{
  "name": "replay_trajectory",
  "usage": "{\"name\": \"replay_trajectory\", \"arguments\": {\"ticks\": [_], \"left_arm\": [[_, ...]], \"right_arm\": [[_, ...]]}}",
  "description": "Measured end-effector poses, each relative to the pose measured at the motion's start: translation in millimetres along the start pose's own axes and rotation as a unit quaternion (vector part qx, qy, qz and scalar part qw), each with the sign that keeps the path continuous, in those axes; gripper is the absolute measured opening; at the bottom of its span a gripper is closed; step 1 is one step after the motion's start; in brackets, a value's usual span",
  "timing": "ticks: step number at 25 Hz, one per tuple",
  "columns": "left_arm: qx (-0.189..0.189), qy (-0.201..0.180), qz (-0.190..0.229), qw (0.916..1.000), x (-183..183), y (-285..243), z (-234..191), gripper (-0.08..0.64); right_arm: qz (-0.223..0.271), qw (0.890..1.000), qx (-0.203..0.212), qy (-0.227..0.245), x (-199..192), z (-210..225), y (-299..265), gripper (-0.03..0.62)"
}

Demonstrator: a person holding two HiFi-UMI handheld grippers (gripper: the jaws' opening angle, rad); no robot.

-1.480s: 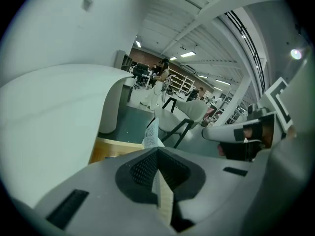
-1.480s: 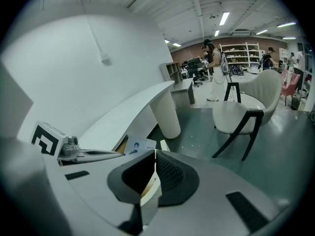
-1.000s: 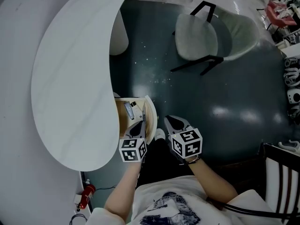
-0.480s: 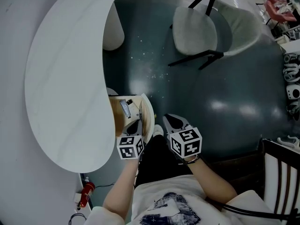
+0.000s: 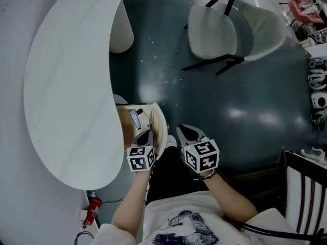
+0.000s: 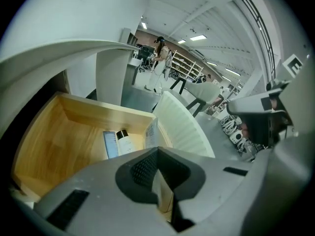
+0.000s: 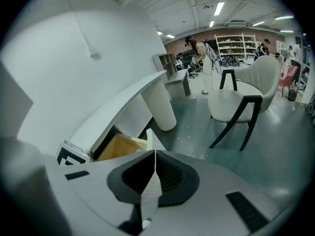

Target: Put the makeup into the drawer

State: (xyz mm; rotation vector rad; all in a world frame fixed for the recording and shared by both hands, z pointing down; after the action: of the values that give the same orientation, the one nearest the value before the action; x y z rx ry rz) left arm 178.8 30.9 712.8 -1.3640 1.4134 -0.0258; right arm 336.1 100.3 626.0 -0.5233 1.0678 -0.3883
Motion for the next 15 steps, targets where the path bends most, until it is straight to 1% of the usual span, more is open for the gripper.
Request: {"name": "replay_trajectory", "arguments": {"ticks": [11,15], "left_arm": [[0.016,-0.006,-0.011,0.9998,-2,-10,-7,0.037],[0.032,-0.009,-0.012,0.9994,-2,-13,-10,0.037]], "right_arm": [[-0.003,1.000,-0.001,-0.002,-1,5,-4,0.023],[-0.003,1.000,-0.001,-0.005,-2,8,-4,0.023]]}}
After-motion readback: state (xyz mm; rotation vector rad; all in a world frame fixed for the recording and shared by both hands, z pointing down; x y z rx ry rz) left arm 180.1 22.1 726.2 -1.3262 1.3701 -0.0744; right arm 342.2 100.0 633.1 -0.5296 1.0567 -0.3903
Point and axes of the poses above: the fingertips, and each gripper's own axes: y backward along the fingers, z to its right, x out of its top, the point moved 6 cm from there along y, backward along the fingers, and after that the axes turned 13 degrees about z, right-handed, at the moved point
